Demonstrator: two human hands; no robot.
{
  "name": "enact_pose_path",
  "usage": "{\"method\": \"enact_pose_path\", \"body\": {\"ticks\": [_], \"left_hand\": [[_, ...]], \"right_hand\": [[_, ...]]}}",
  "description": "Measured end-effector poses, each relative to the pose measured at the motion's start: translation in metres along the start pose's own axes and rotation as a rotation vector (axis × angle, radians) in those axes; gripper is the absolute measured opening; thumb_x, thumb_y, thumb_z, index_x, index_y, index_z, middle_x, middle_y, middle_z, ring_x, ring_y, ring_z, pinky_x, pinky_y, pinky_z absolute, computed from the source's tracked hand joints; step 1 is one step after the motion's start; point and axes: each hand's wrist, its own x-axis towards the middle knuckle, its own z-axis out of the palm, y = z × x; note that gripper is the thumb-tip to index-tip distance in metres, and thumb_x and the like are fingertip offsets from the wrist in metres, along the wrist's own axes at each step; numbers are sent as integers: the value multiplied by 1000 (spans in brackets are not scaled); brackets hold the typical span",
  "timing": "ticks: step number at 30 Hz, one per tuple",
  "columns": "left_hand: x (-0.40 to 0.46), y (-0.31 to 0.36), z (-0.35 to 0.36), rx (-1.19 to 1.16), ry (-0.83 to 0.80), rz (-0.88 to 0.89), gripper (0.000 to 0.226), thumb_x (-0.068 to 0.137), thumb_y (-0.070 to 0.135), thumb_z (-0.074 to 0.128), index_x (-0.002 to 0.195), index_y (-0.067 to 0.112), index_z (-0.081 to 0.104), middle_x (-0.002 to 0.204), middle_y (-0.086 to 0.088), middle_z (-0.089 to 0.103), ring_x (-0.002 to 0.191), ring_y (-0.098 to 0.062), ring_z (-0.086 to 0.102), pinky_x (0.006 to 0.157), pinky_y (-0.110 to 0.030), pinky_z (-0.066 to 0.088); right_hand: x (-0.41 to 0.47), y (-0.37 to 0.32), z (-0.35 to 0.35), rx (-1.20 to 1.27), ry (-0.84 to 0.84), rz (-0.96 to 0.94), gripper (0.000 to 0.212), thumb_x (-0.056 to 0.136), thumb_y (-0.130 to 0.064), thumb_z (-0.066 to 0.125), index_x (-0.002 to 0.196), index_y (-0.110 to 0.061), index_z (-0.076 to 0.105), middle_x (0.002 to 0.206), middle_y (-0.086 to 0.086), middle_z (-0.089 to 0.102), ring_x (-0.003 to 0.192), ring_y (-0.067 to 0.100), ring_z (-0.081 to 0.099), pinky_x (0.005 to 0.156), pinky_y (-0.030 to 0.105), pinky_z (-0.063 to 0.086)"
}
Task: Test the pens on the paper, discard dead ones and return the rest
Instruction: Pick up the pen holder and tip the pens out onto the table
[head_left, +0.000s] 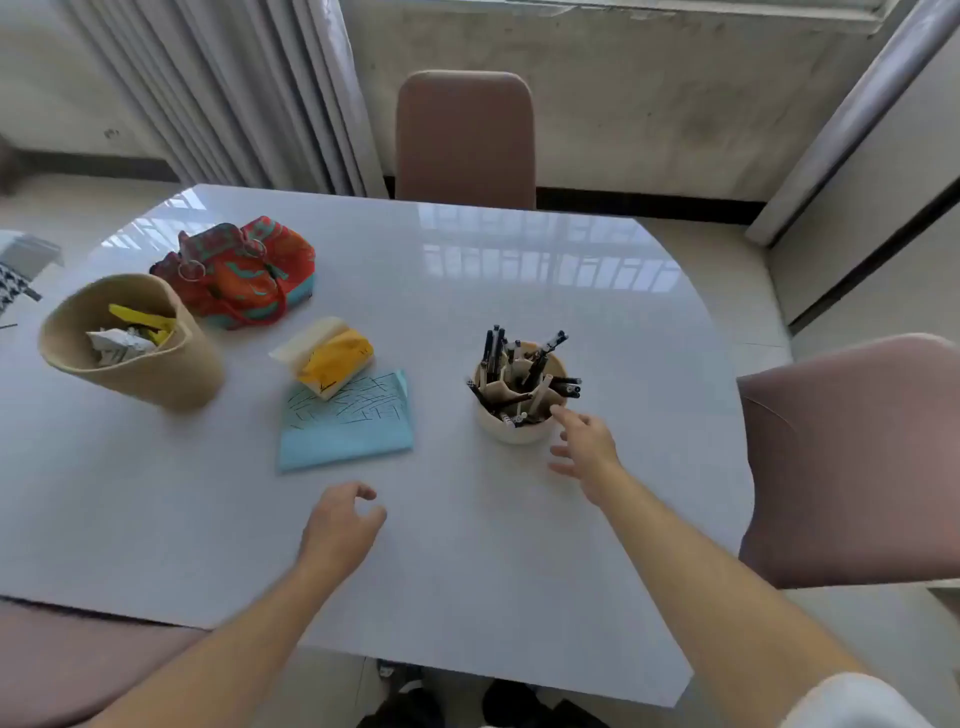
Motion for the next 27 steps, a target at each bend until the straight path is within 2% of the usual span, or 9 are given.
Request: {"method": "enact_pose_path", "body": {"ticks": [3,6,9,12,18,21,23,25,27], "left_hand": [[-2,7,7,9,14,-40,18,85,30,65,103,30,62,114,10,58,108,-15,56,92,-37,47],[-6,9,11,7,10,-75,18,85,31,65,103,30,62,116,8,57,109,-15,56,93,-38,48],[-7,8,13,-15,16,-81,18,85,30,66,102,31,62,117,8,58,108,-14,56,92,-36,47],[-3,9,10,-12,21,-67,18,85,29,66,102,29,63,117,6,59,110,-16,56,94,-37,47],[13,4,-4,-7,14,-28,19,85,28,67,104,26,65,114,5,59,109,-17,56,95,-36,45],[23,-1,-12,-15,-5,-17,19,85,30,66,104,27,65,111,6,57,110,-16,55,96,-36,45],[29,-5,-17,-20,-27,-6,19,85,31,65,104,27,64,112,7,57,111,-15,54,96,-36,45],[36,-8,-21,-26,-44,14,18,85,31,65,103,27,64,113,8,59,111,-15,54,95,-36,45],[42,-11,-26,-28,-57,30,17,85,31,65,102,28,63,111,10,59,111,-14,55,94,-36,45]], "right_hand": [[11,-11,4,-66,17,51,45,88,-45,72,115,-12,54,113,11,59,98,34,68,77,48,64],[20,-17,8,-36,18,76,33,87,-38,71,99,-9,61,96,10,62,87,38,70,76,49,63],[25,-24,14,-23,28,71,12,83,-21,67,91,-11,68,93,9,68,79,32,69,76,48,64],[26,-28,20,-35,36,55,12,80,-10,64,88,-15,72,91,9,73,75,25,68,72,45,63],[20,-22,18,-57,60,83,20,79,-9,63,95,-16,71,94,9,71,78,25,65,78,45,60],[11,-23,16,34,64,140,27,81,-7,54,101,-19,68,95,7,64,84,24,58,73,35,51],[3,-24,15,129,56,183,26,84,-5,48,95,-23,65,87,3,59,77,18,54,64,27,44],[-4,-23,11,171,30,179,21,87,-12,53,91,-26,67,80,-3,59,70,14,52,58,26,43],[-10,-21,7,193,-10,149,15,87,-23,61,95,-29,73,86,-4,63,77,16,55,66,30,48]]}}
